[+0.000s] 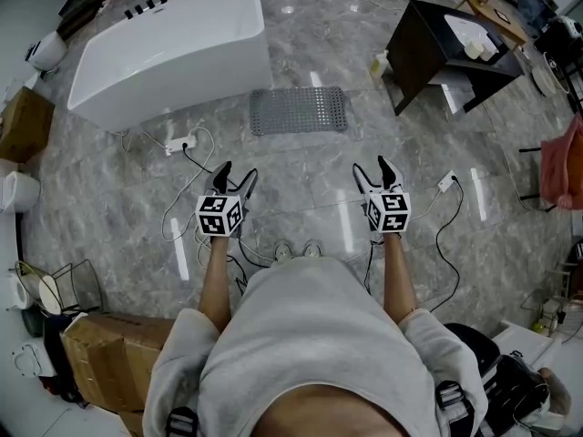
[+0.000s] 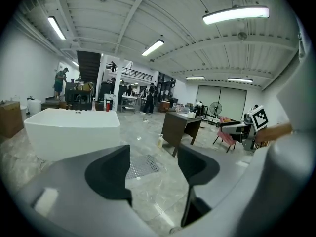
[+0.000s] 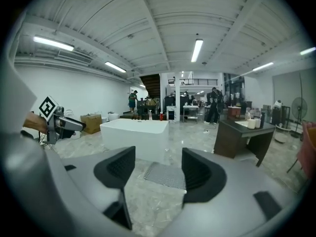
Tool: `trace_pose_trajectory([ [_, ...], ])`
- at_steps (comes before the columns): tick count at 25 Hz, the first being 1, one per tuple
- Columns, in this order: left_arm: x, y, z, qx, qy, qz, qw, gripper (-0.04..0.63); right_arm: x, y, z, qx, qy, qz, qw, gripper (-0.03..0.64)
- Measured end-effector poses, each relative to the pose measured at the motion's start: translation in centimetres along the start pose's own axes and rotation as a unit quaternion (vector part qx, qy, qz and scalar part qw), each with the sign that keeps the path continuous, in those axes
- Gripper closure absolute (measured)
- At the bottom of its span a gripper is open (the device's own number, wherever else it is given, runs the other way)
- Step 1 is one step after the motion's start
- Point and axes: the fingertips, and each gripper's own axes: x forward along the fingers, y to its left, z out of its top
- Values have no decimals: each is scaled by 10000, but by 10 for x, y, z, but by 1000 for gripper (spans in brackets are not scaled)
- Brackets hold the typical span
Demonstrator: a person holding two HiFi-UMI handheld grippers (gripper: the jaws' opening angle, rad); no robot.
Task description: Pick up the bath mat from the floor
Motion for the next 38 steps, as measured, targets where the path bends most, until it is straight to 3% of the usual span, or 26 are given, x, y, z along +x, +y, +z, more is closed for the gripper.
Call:
trace_pose_trajectory([
  [23, 12, -43, -8, -47, 43, 227, 9997, 304, -16, -37, -22, -110, 176, 143, 9997, 333],
  [38, 60, -23, 1, 13, 185, 14, 9998, 304, 21, -62, -19, 20, 205, -83, 9998, 331],
])
